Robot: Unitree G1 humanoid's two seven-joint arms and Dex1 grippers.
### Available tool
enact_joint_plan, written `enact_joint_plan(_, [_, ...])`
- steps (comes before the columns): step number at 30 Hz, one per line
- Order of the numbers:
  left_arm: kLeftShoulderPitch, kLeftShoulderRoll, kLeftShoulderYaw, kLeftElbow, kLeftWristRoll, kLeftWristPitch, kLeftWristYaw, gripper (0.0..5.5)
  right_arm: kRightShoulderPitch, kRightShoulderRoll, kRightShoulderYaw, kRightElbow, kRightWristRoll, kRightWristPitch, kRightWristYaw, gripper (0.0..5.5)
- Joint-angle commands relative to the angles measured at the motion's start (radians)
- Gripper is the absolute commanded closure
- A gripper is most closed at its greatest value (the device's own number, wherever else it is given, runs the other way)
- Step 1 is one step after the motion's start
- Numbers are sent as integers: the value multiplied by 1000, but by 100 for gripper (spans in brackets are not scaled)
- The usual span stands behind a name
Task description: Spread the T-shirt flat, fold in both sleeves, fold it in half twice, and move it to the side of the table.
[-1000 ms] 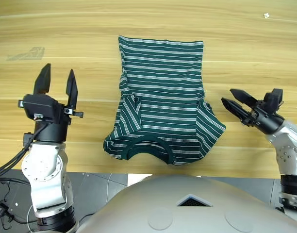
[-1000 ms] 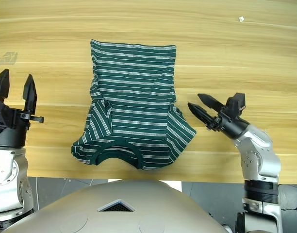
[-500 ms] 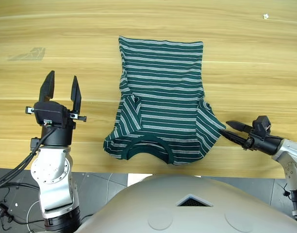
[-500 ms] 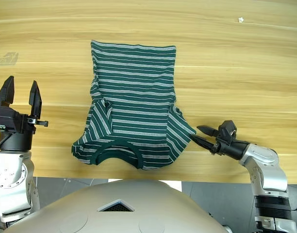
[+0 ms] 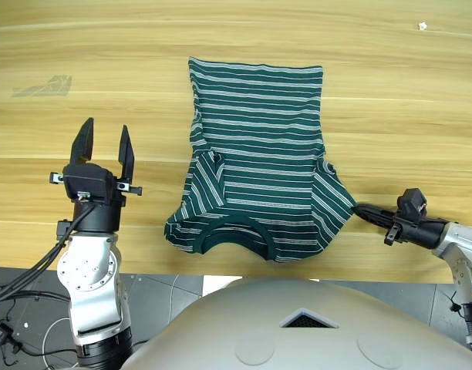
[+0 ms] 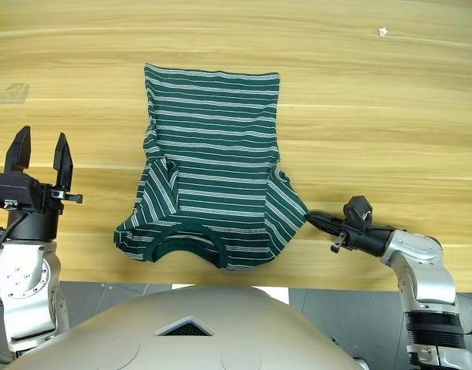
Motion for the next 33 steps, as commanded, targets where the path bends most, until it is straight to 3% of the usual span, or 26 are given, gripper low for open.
enact_joint_plan(1, [-9,-5,-17,19,22,-5,1,336,-8,-18,-6,-10,-3,3,18,546])
enact_joint_plan(6, [-16,-9,-22,31,28,-5,8,336,-51,-9,-61,-132,172,76,94,546])
enact_joint_plan(10, [-23,-17,-32,46,30,-12,12,336,-94,1,-23,-216,185,101,81,546])
enact_joint_plan(21, [-20,-37,-63,98,50,-32,24,336,-281,109,278,-167,-7,72,38,546])
enact_joint_plan(28, [-19,-29,-59,120,48,-37,19,336,-307,145,392,-133,-112,28,22,546])
enact_joint_plan(33, [-18,-30,-68,131,51,-40,17,336,-307,160,406,-125,-134,8,1,546])
